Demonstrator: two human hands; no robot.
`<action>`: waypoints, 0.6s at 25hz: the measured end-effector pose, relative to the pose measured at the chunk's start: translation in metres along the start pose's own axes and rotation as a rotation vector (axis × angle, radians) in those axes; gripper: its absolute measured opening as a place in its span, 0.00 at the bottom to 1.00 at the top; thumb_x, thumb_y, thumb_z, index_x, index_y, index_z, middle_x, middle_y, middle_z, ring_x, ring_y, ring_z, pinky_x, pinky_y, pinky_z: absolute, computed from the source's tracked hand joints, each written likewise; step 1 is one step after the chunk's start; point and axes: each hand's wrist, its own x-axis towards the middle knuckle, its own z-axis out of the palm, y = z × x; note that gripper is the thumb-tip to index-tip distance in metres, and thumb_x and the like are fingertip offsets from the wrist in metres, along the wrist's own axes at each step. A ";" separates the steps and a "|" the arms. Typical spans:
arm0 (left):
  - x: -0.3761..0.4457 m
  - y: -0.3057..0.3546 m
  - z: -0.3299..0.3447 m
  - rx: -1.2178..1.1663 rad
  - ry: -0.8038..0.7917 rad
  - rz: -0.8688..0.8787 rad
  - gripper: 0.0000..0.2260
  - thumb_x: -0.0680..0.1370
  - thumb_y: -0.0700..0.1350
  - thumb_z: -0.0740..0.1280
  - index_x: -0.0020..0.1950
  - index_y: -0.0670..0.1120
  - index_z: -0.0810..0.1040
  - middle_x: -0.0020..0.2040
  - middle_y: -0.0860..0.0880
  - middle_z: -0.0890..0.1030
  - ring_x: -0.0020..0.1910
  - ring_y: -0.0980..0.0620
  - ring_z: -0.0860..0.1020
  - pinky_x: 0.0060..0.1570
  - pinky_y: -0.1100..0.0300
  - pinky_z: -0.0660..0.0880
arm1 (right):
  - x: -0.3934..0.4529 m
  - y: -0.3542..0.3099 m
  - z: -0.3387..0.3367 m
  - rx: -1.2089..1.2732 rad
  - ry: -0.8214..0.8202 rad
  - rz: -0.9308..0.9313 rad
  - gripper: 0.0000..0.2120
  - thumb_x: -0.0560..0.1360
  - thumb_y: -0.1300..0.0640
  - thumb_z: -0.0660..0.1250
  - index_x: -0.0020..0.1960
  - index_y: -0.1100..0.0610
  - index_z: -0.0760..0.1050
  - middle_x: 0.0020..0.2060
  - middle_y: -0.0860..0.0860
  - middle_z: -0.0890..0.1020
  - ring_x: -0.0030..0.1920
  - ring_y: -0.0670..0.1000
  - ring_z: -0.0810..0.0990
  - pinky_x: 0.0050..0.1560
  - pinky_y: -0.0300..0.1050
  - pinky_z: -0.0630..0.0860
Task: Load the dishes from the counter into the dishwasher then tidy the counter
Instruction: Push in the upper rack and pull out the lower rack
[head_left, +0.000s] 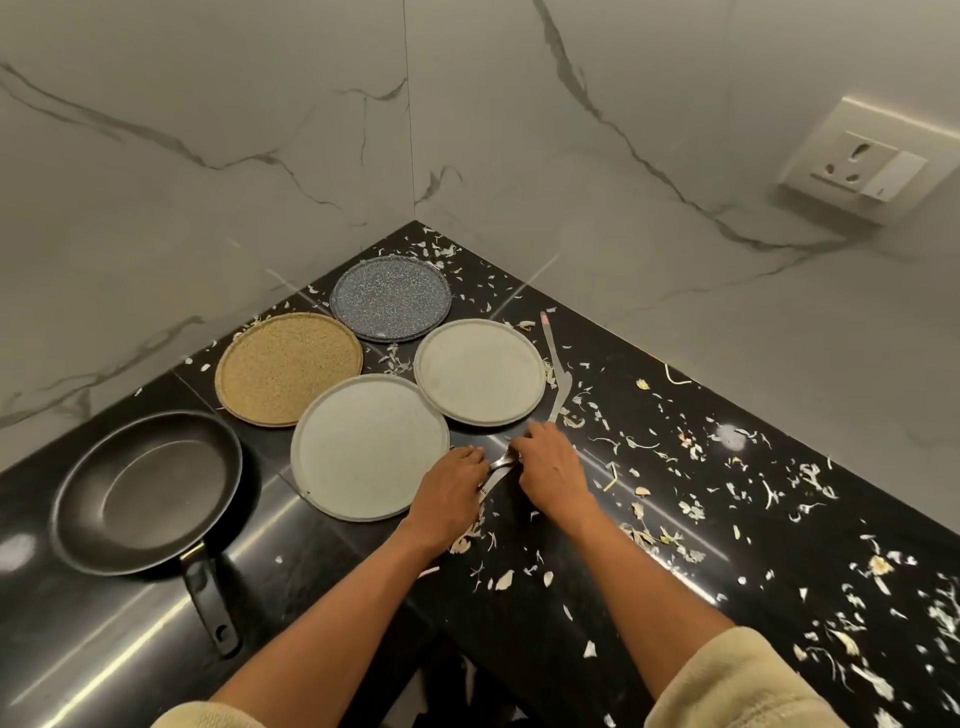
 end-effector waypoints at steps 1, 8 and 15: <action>0.002 -0.001 -0.001 -0.005 0.005 0.006 0.13 0.77 0.39 0.67 0.61 0.43 0.81 0.63 0.46 0.80 0.63 0.47 0.75 0.61 0.55 0.74 | 0.004 0.002 -0.001 0.010 0.007 -0.008 0.13 0.74 0.67 0.65 0.55 0.56 0.81 0.50 0.53 0.76 0.55 0.56 0.73 0.52 0.47 0.70; 0.006 -0.001 -0.006 -0.084 0.046 -0.050 0.07 0.76 0.40 0.66 0.49 0.48 0.82 0.46 0.52 0.82 0.50 0.51 0.76 0.43 0.56 0.76 | -0.003 0.019 0.009 0.066 0.138 -0.035 0.08 0.70 0.64 0.74 0.45 0.53 0.81 0.41 0.49 0.74 0.44 0.51 0.70 0.42 0.44 0.65; -0.004 0.013 -0.011 -0.154 0.140 -0.051 0.09 0.71 0.35 0.72 0.46 0.46 0.87 0.39 0.48 0.85 0.38 0.48 0.78 0.36 0.56 0.75 | -0.050 0.022 0.007 0.165 0.322 0.037 0.08 0.70 0.66 0.75 0.40 0.56 0.80 0.36 0.49 0.74 0.38 0.49 0.69 0.35 0.46 0.68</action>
